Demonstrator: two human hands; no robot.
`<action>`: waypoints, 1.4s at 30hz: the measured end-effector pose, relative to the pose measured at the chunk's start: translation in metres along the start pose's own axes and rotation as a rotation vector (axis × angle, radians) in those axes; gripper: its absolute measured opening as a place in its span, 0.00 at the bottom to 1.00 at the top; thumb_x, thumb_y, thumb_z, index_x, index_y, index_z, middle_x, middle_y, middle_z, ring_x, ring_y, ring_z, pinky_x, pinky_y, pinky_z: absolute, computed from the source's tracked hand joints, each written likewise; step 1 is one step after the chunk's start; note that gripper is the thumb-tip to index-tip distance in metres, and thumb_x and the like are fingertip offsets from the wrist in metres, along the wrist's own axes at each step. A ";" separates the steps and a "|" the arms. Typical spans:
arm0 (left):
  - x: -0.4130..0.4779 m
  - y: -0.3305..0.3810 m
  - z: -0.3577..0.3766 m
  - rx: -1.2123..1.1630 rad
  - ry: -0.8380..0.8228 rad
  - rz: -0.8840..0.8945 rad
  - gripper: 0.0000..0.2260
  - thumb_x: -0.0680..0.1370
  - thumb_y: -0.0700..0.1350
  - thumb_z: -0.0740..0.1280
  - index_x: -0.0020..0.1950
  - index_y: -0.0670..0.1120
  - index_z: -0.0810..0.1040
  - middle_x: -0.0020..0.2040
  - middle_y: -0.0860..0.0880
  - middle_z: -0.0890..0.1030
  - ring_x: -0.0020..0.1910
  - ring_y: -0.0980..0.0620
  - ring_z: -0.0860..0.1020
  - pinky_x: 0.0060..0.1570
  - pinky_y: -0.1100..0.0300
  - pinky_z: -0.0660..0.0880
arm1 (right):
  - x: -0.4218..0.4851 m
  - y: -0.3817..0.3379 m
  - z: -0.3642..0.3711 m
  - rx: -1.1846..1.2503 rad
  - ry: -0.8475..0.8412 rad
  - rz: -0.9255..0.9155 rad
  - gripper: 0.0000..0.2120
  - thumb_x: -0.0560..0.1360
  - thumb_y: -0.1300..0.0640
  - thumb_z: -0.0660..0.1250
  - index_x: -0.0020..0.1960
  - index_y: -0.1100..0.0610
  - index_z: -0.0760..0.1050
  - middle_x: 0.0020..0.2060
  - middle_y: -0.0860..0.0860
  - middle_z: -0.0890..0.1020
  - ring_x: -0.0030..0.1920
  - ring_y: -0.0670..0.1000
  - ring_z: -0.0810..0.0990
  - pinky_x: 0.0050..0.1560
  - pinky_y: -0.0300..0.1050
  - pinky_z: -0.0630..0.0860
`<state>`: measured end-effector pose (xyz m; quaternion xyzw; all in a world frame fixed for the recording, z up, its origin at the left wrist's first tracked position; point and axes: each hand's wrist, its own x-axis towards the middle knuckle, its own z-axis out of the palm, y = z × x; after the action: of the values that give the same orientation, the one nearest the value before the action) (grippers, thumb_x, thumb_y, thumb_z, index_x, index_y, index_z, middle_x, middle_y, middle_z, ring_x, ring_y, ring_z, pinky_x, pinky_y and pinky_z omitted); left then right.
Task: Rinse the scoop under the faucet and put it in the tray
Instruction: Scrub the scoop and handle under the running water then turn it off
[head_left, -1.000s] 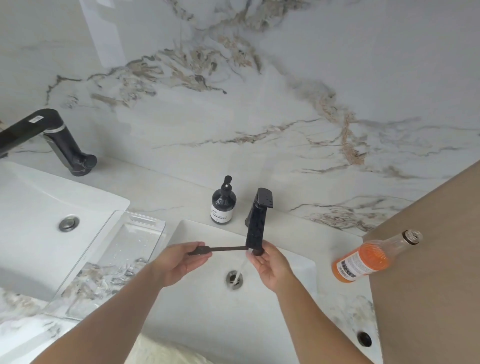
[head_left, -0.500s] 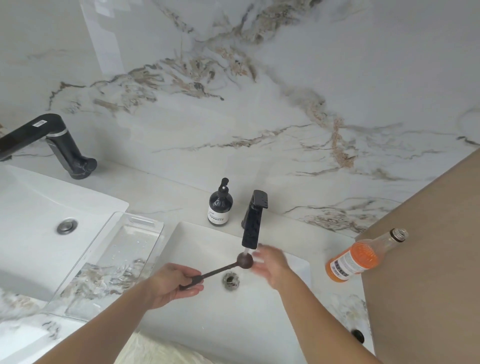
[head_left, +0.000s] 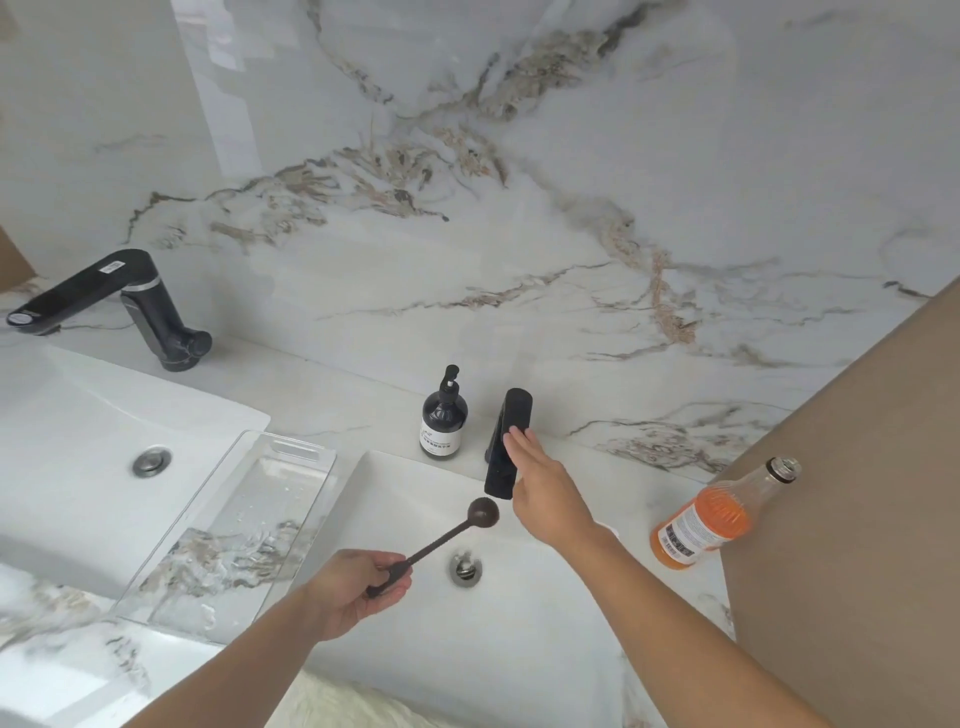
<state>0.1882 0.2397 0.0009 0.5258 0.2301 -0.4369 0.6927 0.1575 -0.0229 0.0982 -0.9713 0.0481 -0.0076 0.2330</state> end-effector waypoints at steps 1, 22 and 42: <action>-0.002 -0.001 -0.003 -0.024 0.003 -0.006 0.16 0.78 0.24 0.52 0.48 0.30 0.80 0.38 0.35 0.84 0.39 0.41 0.81 0.31 0.57 0.83 | -0.006 0.000 0.004 0.081 0.083 0.039 0.31 0.75 0.70 0.55 0.77 0.58 0.61 0.78 0.51 0.64 0.77 0.52 0.61 0.75 0.43 0.60; -0.063 -0.001 0.036 0.416 -0.528 -0.327 0.16 0.70 0.48 0.72 0.57 0.47 0.81 0.44 0.46 0.79 0.32 0.51 0.71 0.30 0.61 0.68 | -0.043 -0.030 -0.012 1.389 -0.091 0.418 0.17 0.72 0.66 0.74 0.59 0.58 0.79 0.45 0.59 0.79 0.40 0.56 0.78 0.37 0.44 0.77; -0.067 -0.036 0.081 0.812 -0.140 0.303 0.07 0.77 0.35 0.69 0.51 0.32 0.83 0.43 0.40 0.83 0.41 0.45 0.81 0.44 0.56 0.82 | -0.078 -0.013 0.004 1.158 -0.187 0.498 0.24 0.66 0.61 0.79 0.59 0.56 0.76 0.44 0.54 0.84 0.40 0.52 0.83 0.43 0.46 0.80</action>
<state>0.1125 0.1862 0.0617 0.7524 -0.0873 -0.4199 0.5000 0.0811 -0.0023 0.1013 -0.6441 0.2400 0.1071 0.7184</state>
